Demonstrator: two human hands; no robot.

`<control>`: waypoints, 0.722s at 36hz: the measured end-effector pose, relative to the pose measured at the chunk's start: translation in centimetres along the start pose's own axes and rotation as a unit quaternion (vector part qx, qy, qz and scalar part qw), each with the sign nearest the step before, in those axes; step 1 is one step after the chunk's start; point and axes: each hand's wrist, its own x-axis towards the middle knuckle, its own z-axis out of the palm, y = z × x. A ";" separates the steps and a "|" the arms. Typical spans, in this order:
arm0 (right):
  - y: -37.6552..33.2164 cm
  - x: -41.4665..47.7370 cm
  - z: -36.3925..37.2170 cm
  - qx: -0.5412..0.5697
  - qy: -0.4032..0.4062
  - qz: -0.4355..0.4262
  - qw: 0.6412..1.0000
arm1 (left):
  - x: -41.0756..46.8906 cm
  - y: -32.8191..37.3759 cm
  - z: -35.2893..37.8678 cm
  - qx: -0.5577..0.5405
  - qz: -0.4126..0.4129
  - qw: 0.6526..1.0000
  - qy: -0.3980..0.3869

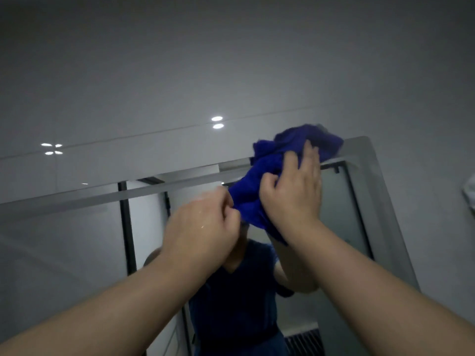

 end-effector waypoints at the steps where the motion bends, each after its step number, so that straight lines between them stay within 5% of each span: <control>1: -0.3 -0.1 0.3 0.003 0.002 -0.028 1.000 | -0.4 -0.9 0.5 0.008 0.042 0.999 0.030; 6: 2.5 -3.5 1.9 0.034 -0.029 -0.256 0.966 | -2.3 -4.3 4.0 0.040 0.129 0.984 0.119; 10: 6.0 -4.7 1.6 0.037 -0.030 -0.281 0.959 | -4.0 -4.6 6.9 0.028 0.197 0.975 0.098; 14: 10.2 -4.0 -0.4 -0.004 0.021 -0.240 0.970 | -5.1 -4.3 9.1 0.057 0.228 0.969 0.074; 22: 18.9 -0.1 -5.4 -0.064 0.124 -0.011 0.990 | -5.1 -4.7 10.6 0.093 0.244 0.959 0.109; 26: 19.6 -4.7 -4.8 -0.036 0.170 0.009 0.985 | -5.4 -4.8 11.1 0.109 0.245 0.954 0.133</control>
